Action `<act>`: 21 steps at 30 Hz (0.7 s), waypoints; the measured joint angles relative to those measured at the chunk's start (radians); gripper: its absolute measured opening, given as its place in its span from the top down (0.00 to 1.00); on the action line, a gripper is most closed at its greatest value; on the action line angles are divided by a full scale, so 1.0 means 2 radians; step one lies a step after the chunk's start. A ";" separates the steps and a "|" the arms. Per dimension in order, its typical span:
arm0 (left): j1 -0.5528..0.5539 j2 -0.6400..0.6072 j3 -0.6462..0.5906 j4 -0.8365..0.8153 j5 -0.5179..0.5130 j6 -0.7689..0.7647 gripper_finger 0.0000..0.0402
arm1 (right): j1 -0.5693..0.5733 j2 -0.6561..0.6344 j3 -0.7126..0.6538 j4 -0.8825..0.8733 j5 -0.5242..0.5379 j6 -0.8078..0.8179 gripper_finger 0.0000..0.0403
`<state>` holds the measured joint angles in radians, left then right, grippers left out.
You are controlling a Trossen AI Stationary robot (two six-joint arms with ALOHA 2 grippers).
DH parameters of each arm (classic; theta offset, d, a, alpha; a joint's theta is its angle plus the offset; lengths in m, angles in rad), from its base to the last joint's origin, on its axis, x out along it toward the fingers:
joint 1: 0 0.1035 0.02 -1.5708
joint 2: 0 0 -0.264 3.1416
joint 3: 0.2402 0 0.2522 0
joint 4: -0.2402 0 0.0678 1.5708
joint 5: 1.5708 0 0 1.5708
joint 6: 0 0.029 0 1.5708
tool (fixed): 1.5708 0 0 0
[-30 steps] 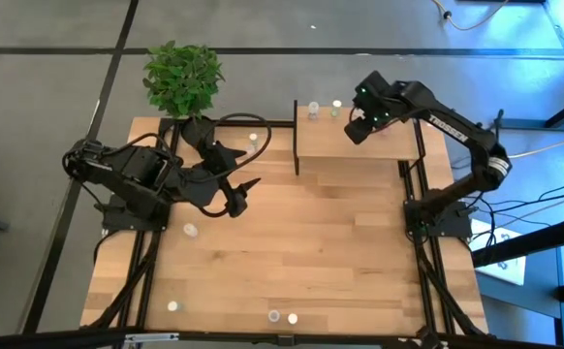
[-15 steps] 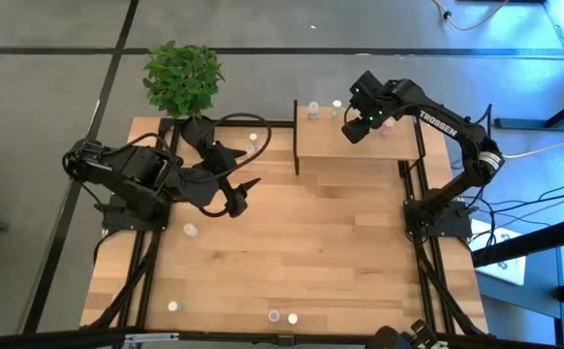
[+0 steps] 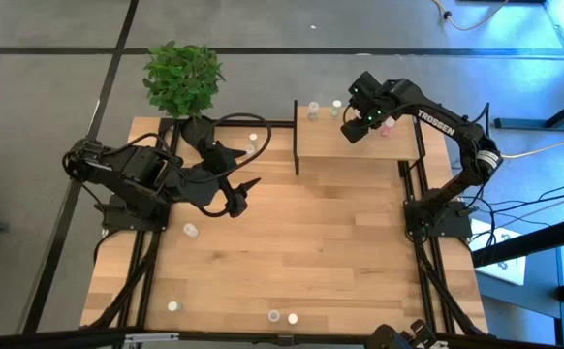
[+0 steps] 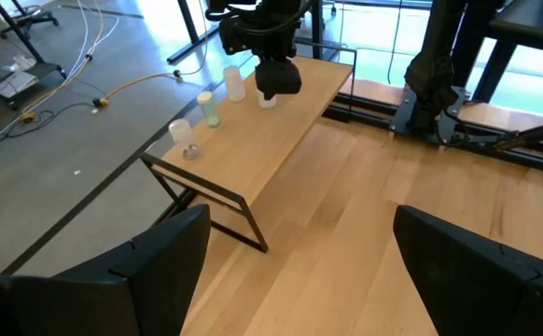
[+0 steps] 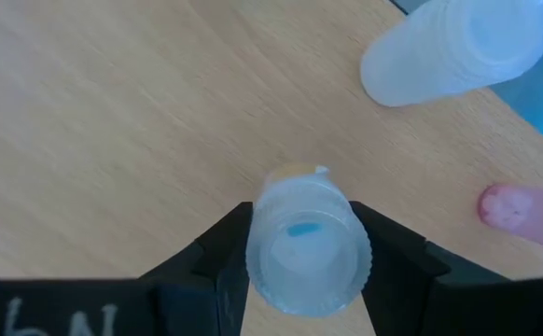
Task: Pick and place medicine bottles onto shelf by color
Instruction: Put the bottom white pill bottle aligned with the other white pill bottle on the shelf
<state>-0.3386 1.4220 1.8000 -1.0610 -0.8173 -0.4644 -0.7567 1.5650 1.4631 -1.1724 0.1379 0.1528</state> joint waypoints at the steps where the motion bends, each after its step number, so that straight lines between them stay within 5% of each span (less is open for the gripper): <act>1: 0.000 0.000 0.000 0.000 0.000 0.000 0.17 | 0.000 0.000 0.000 -0.001 0.000 0.000 0.59; 21: 0.000 0.000 0.000 0.000 0.000 -0.003 0.17 | -0.002 -0.002 0.001 0.012 -0.001 -0.001 0.59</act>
<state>-0.3388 1.4220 1.8000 -1.0601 -0.8173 -0.4709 -0.7612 1.5608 1.4654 -1.1488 0.1364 0.1501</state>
